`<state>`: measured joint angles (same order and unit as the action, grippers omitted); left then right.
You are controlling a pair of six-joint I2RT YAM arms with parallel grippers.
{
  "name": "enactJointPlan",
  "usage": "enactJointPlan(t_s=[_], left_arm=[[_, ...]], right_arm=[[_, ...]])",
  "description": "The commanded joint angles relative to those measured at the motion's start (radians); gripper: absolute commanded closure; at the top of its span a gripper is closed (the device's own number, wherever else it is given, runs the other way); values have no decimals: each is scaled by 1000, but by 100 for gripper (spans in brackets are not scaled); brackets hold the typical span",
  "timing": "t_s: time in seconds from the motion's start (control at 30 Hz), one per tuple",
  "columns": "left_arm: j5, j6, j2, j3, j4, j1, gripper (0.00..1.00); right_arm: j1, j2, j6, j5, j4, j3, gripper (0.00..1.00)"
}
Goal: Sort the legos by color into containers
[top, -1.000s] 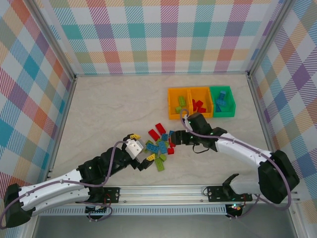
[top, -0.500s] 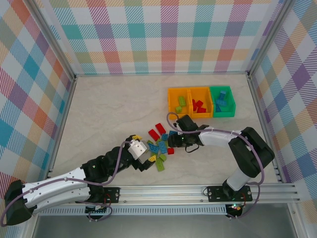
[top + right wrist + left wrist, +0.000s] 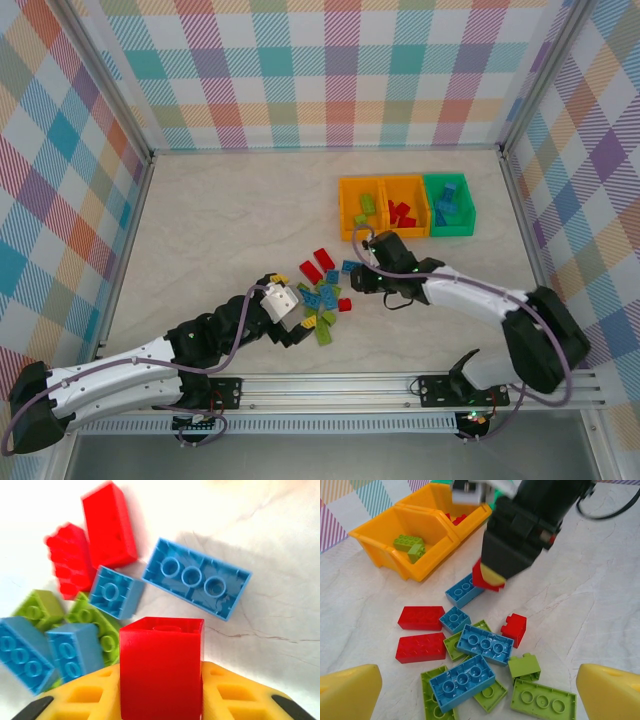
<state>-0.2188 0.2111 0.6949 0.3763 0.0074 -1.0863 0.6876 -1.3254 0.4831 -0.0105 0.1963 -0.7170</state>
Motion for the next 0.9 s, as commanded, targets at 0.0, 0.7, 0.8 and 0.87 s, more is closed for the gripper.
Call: enactJointPlan(t_s=[0.0,0.7,0.8,0.87], left_arm=[[8,13,-1,-11,46,-10,0],[-185,-11,-11,2,-1,-10,0],[-277,-31,15,16,-10,-9,0],[-307,-43,34,20,-12,-6,0]], right_arm=[[-7,130,-16,-97,53,-6,73],[-505,-416,-149,33,30,-569,51],[-507,-403,-138,51,38,-568,42],[-506,-366,-126,69,41,-545,41]])
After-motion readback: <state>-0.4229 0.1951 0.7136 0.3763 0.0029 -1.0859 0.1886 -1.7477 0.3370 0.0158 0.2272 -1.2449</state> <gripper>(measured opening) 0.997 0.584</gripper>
